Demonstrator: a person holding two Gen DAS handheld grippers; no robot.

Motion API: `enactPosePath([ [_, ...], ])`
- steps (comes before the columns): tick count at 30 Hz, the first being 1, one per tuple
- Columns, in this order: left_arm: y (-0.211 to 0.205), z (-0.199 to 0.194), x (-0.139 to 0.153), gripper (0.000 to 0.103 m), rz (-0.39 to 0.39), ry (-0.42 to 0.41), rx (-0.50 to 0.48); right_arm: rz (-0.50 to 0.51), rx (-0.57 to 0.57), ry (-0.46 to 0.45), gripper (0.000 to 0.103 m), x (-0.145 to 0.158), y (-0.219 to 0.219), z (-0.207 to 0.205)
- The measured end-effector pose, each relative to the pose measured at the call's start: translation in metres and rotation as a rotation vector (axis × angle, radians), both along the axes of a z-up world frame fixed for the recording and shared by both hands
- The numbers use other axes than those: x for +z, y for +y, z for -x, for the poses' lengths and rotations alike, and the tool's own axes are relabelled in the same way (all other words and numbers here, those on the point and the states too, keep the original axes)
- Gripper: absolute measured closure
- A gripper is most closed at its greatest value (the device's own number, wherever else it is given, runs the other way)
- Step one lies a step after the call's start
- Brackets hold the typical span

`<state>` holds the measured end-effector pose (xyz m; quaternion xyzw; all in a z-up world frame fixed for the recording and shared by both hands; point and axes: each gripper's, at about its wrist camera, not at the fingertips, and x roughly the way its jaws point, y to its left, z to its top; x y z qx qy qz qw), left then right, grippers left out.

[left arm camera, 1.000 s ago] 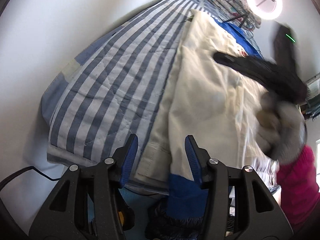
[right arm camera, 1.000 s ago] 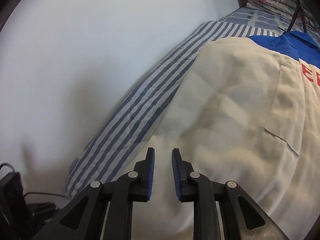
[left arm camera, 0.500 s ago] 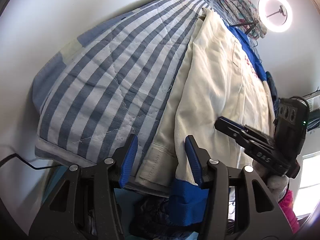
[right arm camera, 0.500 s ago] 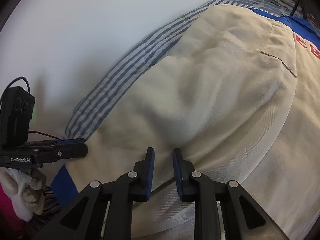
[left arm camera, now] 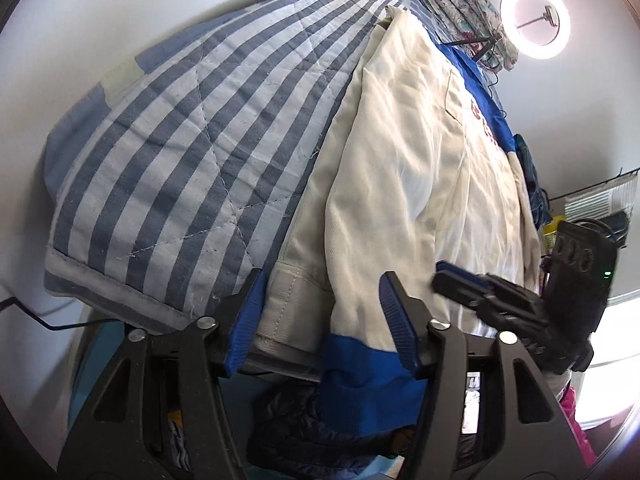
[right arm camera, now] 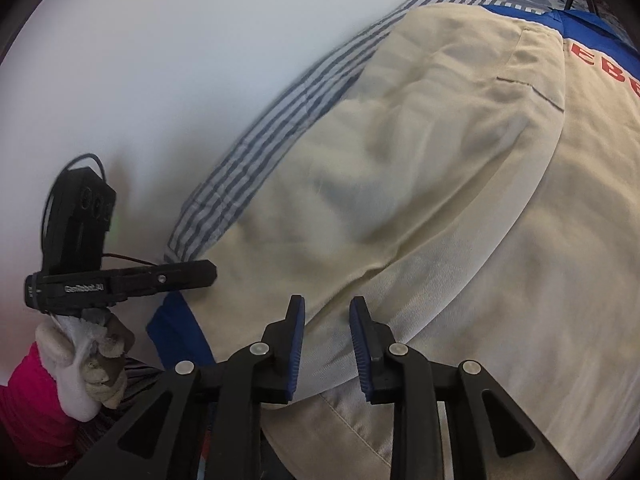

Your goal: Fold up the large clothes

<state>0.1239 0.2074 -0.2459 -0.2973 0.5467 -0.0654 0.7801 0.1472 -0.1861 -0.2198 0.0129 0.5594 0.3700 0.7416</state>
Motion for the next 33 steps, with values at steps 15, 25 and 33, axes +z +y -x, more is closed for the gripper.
enactPosePath([
  [15,-0.047,0.01,0.043,0.088,-0.169,-0.157,-0.087,-0.04,-0.069,-0.033,0.04,0.055,0.008,-0.041],
  [25,-0.077,0.009,0.062,0.089,-0.212,-0.229,-0.156,0.095,-0.135,-0.025,0.034,0.053,0.076,-0.099],
  [33,-0.093,0.002,0.062,0.089,-0.216,-0.233,-0.174,0.293,-0.181,-0.039,0.04,0.023,0.11,-0.113],
])
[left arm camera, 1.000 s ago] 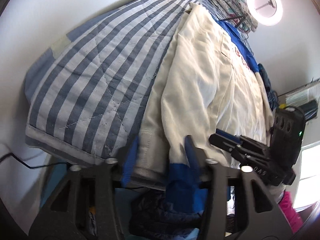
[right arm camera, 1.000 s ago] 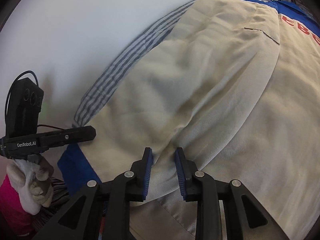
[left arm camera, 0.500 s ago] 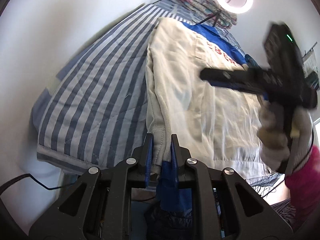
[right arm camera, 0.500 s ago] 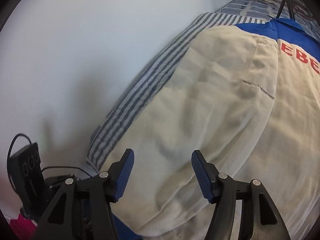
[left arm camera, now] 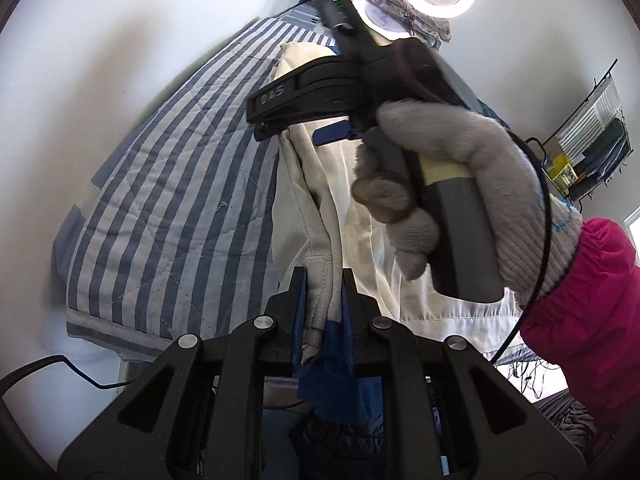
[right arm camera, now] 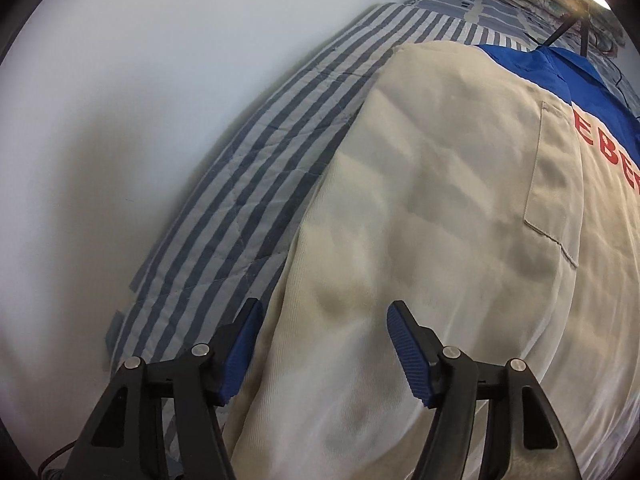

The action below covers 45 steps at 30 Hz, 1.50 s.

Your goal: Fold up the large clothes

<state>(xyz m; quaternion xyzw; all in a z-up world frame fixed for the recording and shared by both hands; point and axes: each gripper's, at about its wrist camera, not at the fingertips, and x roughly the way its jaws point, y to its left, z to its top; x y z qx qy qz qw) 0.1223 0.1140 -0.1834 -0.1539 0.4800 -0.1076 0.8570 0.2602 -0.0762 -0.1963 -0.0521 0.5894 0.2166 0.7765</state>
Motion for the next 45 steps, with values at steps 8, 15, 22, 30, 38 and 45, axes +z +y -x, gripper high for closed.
enactPosePath([
  [8,-0.029,-0.009,0.005,0.09,-0.014,-0.011,-0.029,0.036,0.022,-0.023,0.092,0.003,-0.002,0.001],
  [15,-0.081,-0.02,0.019,0.09,-0.065,-0.062,-0.105,-0.239,-0.057,0.006,0.1,0.019,-0.064,-0.01],
  [22,-0.143,-0.028,0.03,0.09,-0.101,-0.089,-0.192,-0.48,-0.178,0.009,0.101,0.022,-0.154,-0.006],
  [30,-0.21,-0.034,0.026,0.09,-0.149,-0.084,-0.308,-0.625,-0.34,0.043,0.101,-0.006,-0.231,-0.005],
  [38,-0.227,-0.029,0.021,0.087,-0.065,-0.034,-0.408,-0.647,-0.451,0.109,0.101,-0.045,-0.282,0.009],
  [45,-0.192,-0.018,0.032,0.086,0.037,-0.053,-0.401,-0.577,-0.401,0.115,0.091,-0.042,-0.288,0.009],
])
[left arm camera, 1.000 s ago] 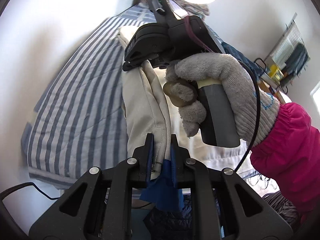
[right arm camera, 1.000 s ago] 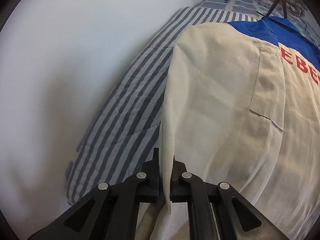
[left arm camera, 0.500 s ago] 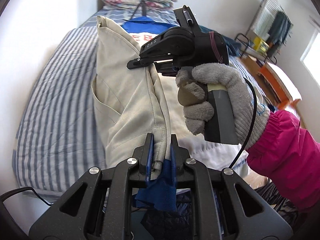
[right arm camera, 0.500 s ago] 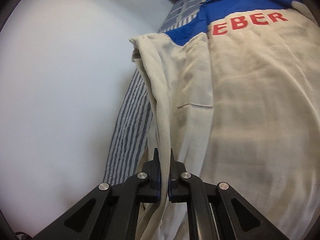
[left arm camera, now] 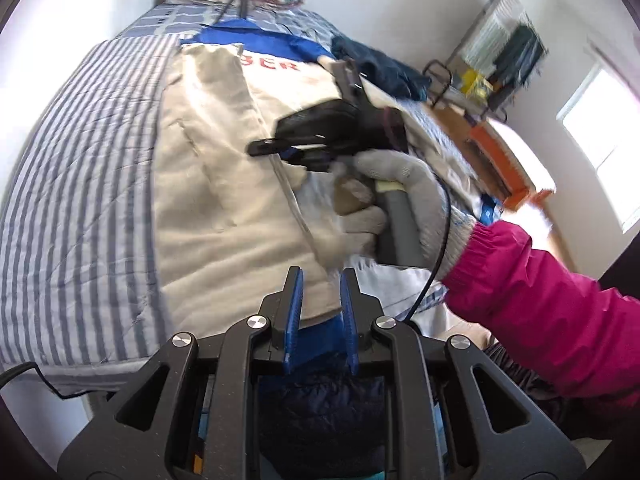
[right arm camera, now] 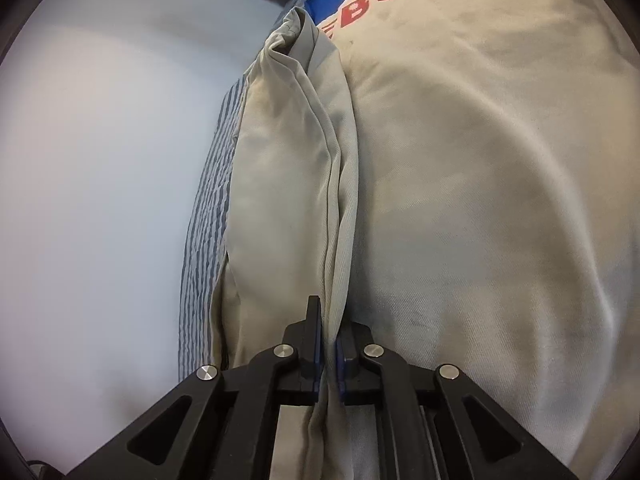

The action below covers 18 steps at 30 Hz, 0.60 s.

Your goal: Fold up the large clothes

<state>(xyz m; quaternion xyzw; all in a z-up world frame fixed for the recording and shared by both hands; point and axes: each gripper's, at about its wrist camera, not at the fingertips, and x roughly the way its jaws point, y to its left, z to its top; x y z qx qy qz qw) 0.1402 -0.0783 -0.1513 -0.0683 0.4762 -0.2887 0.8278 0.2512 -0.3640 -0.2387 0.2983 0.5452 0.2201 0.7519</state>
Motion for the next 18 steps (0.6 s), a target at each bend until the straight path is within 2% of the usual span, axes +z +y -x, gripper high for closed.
enactPosePath([
  [1,0.011,-0.002,0.001,0.087,-0.003,-0.006,0.035,0.024,0.023,-0.019,0.081,0.008,0.0,0.0],
  [3,0.033,-0.009,-0.002,0.087,-0.004,0.0,0.114,0.085,0.059,-0.071,0.074,0.025,-0.002,0.0],
  [8,0.053,-0.025,-0.015,0.087,0.004,0.045,0.23,0.16,0.085,-0.173,0.067,0.063,-0.018,-0.014],
  [12,0.043,-0.032,-0.025,0.087,-0.014,0.055,0.209,0.202,0.058,-0.247,0.062,0.077,-0.024,-0.039],
  [18,0.02,-0.038,-0.043,0.087,-0.046,0.081,0.151,0.225,0.051,-0.304,0.041,0.078,-0.012,-0.091],
])
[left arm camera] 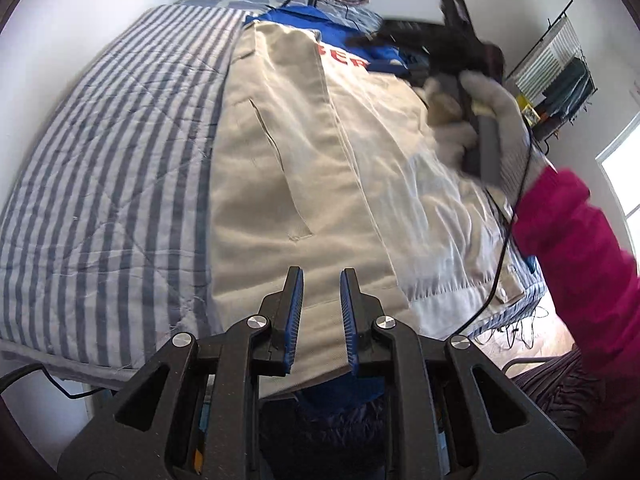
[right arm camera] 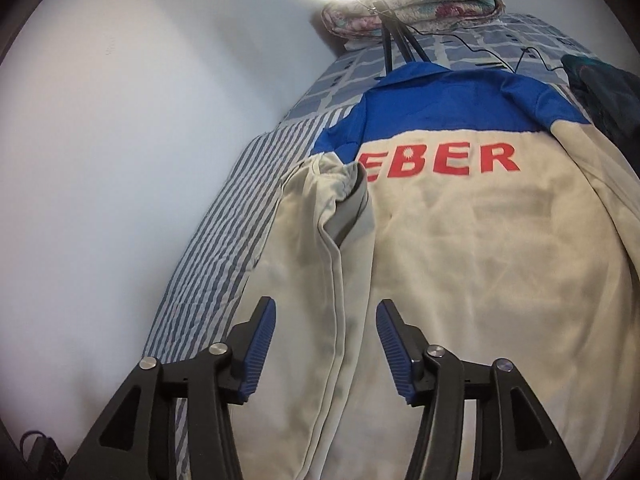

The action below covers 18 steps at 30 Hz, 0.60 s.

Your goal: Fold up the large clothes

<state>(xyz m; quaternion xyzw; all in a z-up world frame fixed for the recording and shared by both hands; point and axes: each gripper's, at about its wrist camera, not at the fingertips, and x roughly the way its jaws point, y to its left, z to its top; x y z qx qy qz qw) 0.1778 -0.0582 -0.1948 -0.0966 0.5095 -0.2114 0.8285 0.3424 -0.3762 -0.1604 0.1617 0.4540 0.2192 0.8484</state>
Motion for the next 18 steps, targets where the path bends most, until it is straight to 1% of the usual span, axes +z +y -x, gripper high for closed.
enactPosePath([
  [2,-0.005,-0.002,-0.004,0.087,-0.01,0.003,-0.007,0.011,-0.01,-0.002,0.038,-0.003,0.007,-0.02],
  [8,-0.011,-0.01,-0.014,0.087,0.0,0.028,-0.016,0.007,-0.036,0.036,0.038,-0.03,0.027,-0.075],
  [9,-0.013,-0.011,-0.015,0.087,-0.003,0.028,-0.021,0.007,-0.044,0.052,0.04,-0.034,0.028,-0.081],
  [11,-0.017,-0.011,-0.018,0.087,-0.017,0.027,-0.039,0.011,-0.034,0.08,0.068,-0.043,0.03,-0.093],
  [12,-0.019,-0.01,-0.02,0.086,-0.022,0.028,-0.049,0.039,-0.032,0.085,0.08,-0.046,0.032,-0.096],
  [13,-0.02,-0.009,-0.023,0.087,-0.027,0.034,-0.055,0.084,-0.031,0.074,0.082,-0.048,0.033,-0.097],
  [15,-0.022,-0.007,-0.031,0.087,-0.033,0.056,-0.061,0.173,-0.028,0.063,0.084,-0.056,0.035,-0.1],
  [17,-0.024,-0.005,-0.043,0.087,-0.039,0.088,-0.063,0.208,-0.028,0.074,0.084,-0.069,0.036,-0.102],
  [18,-0.024,-0.005,-0.049,0.087,-0.043,0.104,-0.066,0.221,-0.032,0.056,0.085,-0.069,0.037,-0.101],
])
